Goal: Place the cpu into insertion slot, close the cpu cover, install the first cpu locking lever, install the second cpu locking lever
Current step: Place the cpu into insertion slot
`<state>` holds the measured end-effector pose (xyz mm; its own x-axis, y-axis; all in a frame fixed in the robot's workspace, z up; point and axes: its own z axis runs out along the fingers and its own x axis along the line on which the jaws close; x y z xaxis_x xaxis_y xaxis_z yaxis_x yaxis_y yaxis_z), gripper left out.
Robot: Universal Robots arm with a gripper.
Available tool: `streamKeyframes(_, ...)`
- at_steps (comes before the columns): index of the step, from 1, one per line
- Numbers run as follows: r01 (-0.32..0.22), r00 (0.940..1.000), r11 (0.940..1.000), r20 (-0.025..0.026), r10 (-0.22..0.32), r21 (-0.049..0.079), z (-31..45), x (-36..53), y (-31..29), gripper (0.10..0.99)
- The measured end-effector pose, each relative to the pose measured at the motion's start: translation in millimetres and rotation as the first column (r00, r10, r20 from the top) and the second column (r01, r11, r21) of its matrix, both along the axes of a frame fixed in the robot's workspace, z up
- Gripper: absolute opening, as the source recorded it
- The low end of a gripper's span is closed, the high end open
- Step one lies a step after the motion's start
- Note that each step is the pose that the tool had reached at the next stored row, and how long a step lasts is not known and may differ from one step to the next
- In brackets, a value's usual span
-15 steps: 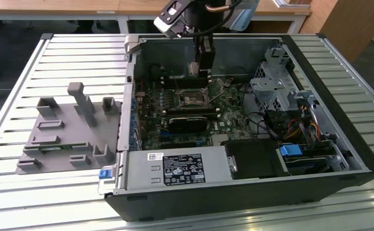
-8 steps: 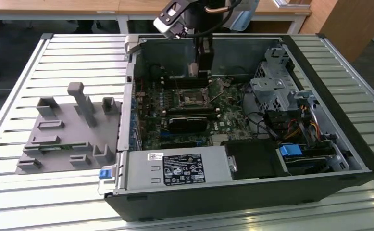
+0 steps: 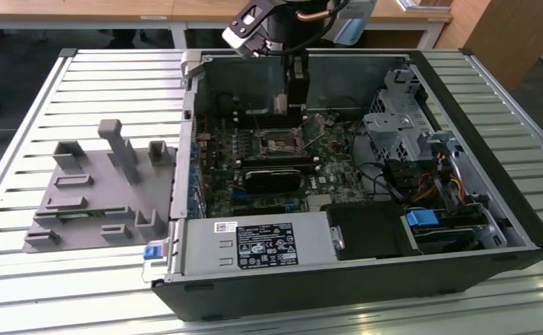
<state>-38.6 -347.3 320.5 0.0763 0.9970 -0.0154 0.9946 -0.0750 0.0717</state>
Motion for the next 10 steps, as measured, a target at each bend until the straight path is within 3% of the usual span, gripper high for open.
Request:
streamKeyframes(6,-0.089,0.9961,0.9961,0.0001,0.089,0.0,-4.7,-0.1,0.2,0.545)
streamKeyframes(10,-0.106,0.9944,0.9944,0.0,0.106,0.0,-8.6,-0.1,2.6,0.545)
